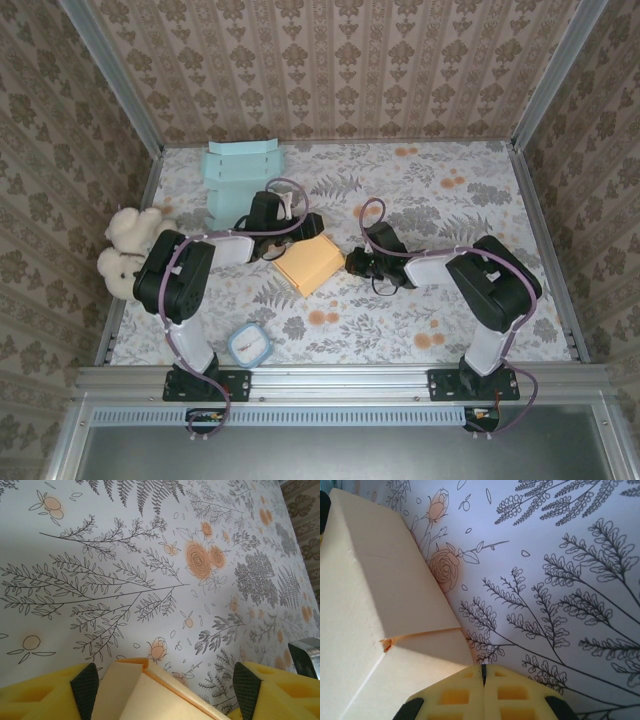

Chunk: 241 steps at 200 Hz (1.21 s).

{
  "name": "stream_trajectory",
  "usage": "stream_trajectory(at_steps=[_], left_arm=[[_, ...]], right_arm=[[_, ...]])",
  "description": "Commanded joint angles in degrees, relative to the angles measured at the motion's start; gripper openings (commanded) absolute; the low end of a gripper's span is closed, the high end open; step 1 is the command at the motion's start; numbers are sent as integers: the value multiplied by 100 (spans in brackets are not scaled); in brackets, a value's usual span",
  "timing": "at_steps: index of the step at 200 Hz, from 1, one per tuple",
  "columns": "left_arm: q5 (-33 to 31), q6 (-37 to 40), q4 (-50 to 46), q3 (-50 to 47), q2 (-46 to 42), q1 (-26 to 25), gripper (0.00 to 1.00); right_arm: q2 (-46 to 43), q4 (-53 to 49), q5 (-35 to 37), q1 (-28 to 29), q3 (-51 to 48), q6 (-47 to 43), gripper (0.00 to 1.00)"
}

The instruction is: Fold the paper box

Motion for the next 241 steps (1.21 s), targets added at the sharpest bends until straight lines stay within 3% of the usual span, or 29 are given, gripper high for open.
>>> stream_trajectory(at_steps=[1, 79, 126, 173, 241], left_arm=[[260, -180, 436, -252, 163, -33, 73], [251, -517, 845, -460, 154, -750, 71], [679, -1345, 1914, -634, 557, -1287, 70], [854, -2031, 2809, -802, 931, -1293, 67], [89, -1435, 1479, -692, 121, -965, 66]], right_arm=[[208, 194, -100, -47, 78, 122, 0], [489, 441, -91, -96, 96, 171, 0], [536, 872, -210, -169, -37, 261, 0], [428, 953, -158, -261, -178, 298, 0], [32, 935, 178, -379, -517, 324, 0]])
